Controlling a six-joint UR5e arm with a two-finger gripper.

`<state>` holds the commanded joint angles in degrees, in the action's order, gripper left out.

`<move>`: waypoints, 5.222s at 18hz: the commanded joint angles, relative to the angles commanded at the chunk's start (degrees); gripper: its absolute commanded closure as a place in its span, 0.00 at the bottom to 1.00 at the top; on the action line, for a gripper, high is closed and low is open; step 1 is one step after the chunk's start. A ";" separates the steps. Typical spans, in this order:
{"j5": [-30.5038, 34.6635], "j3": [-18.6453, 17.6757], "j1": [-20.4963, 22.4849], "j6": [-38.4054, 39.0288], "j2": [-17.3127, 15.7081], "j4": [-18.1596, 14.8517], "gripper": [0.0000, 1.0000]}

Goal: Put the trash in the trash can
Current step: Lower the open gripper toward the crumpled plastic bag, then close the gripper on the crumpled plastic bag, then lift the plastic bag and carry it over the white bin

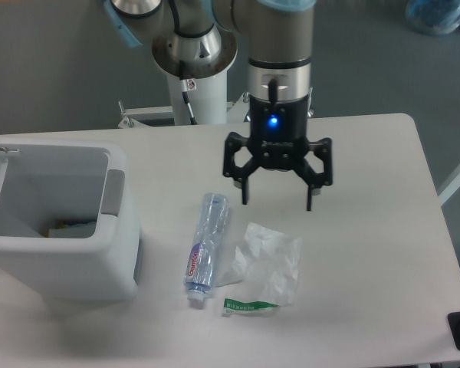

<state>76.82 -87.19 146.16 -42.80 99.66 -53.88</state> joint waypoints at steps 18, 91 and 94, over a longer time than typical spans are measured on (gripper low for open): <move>2.99 -5.71 0.09 -2.71 6.33 9.32 0.00; -7.11 4.63 5.10 -20.84 3.43 -18.58 1.00; -9.22 8.87 4.84 -18.12 0.89 -25.13 1.00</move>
<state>67.60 -78.32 151.00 -60.92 100.55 -79.00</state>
